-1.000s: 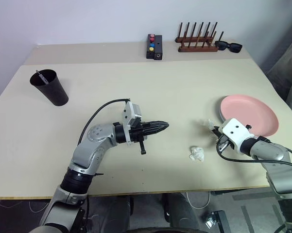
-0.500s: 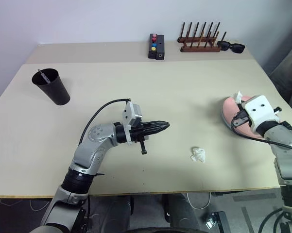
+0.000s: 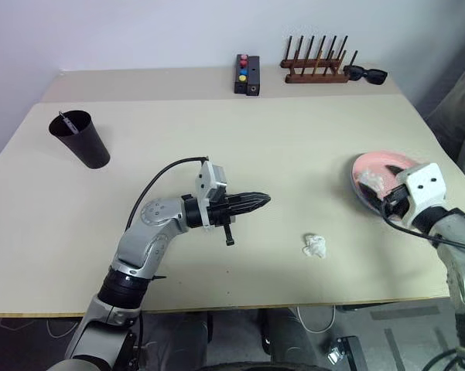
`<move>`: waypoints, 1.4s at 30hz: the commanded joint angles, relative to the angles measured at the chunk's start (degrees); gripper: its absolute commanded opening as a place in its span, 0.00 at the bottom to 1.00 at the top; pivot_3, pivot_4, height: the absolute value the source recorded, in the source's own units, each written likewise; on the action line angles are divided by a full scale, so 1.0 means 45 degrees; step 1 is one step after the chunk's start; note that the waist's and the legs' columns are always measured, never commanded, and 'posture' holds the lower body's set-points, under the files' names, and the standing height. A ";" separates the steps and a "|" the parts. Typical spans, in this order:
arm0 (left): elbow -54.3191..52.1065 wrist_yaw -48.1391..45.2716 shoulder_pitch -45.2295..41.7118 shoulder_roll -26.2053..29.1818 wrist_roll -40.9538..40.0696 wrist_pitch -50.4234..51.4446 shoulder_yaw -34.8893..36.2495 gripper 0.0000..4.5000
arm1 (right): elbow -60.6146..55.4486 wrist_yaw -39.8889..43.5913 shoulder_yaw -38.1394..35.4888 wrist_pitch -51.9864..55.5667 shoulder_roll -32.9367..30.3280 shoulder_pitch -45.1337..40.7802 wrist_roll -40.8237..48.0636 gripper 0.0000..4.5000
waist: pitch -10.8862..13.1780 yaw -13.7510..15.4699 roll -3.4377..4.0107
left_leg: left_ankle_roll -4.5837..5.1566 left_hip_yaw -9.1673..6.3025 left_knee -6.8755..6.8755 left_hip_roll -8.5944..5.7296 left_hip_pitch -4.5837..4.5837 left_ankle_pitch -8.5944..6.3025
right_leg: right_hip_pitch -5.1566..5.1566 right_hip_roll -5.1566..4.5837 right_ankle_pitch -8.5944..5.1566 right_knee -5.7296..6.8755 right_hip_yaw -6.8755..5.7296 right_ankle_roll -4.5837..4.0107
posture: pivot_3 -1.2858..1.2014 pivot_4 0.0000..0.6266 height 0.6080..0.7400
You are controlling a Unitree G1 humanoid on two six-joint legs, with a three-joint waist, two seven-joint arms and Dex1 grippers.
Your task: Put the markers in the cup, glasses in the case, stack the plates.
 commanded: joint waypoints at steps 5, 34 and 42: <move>-0.0644 0.0009 -0.0103 0.0028 -0.0220 0.0093 -0.0008 0.00 | -0.2553 0.1630 0.1169 0.1685 -0.0380 0.2026 0.1555 0.75 | 0.0000 -0.0025 0.0000 | 0.0012 0.0004 0.0049 0.0001 0.0004 -0.0010 | 0.0021 -0.0001 -0.0027 -0.0002 0.0000 0.0041 | 0.52 0.24 0.99; 0.0156 -0.0404 0.0215 0.0285 0.0517 -0.0934 -0.0212 0.00 | 0.2327 -0.3035 0.0421 -0.0522 -0.0026 -0.1875 -0.2628 0.01 | 0.0002 0.0117 -0.0003 | 0.0030 0.0005 0.0054 -0.0005 -0.0018 -0.0025 | 0.0024 -0.0010 -0.0002 -0.0026 -0.0012 -0.0002 | 0.52 0.24 0.99; -0.0007 -0.0151 0.0340 0.0320 0.0567 -0.0936 -0.0184 0.00 | 0.3665 -0.3518 0.0470 -0.0800 -0.0047 -0.2120 -0.3441 0.44 | 0.0003 -0.0052 0.0002 | 0.0046 0.0017 0.0056 -0.0005 -0.0013 -0.0034 | 0.0024 -0.0012 -0.0005 -0.0024 -0.0007 0.0002 | 0.52 0.24 0.99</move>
